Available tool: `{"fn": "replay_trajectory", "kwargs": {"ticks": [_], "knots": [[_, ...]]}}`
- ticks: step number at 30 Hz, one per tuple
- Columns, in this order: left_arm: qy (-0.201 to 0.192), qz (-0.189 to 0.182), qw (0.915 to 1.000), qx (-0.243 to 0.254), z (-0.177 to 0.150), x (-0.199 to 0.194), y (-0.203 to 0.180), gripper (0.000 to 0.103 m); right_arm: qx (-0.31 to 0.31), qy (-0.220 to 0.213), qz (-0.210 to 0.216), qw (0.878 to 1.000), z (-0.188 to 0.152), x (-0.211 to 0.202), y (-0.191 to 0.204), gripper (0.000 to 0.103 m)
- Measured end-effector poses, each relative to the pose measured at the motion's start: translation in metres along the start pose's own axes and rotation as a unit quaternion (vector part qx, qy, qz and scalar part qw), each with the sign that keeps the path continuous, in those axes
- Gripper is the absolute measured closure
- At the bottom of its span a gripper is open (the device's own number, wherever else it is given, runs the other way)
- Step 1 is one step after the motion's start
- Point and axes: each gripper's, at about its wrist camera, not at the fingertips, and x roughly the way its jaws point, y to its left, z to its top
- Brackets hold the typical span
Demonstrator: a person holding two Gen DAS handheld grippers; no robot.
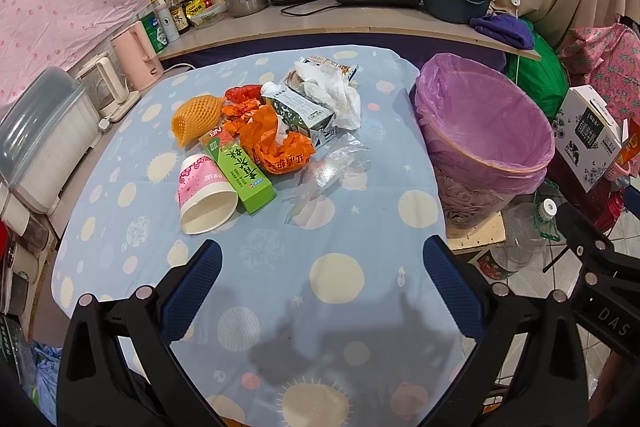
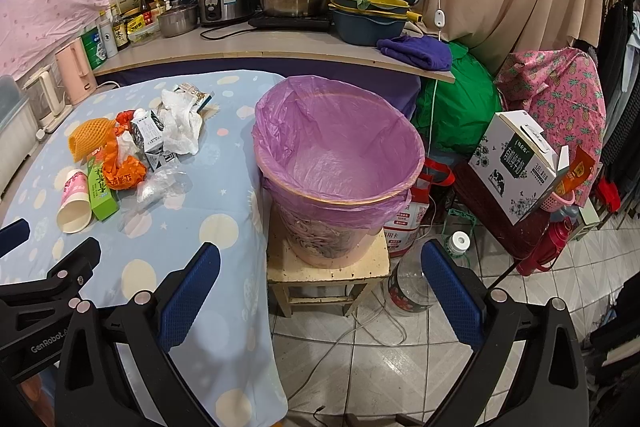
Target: Collect trash
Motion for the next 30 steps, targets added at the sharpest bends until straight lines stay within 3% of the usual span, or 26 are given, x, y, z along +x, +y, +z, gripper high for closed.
{"fn": "replay_trajectory", "kwargs": {"ticks": [30], "knots": [[-0.001, 0.000, 1.0000, 0.000, 0.0006, -0.0008, 0.0016, 0.007, 0.002, 0.000, 0.001, 1.000, 0.0012, -0.0037, -0.0023, 0.007]]}}
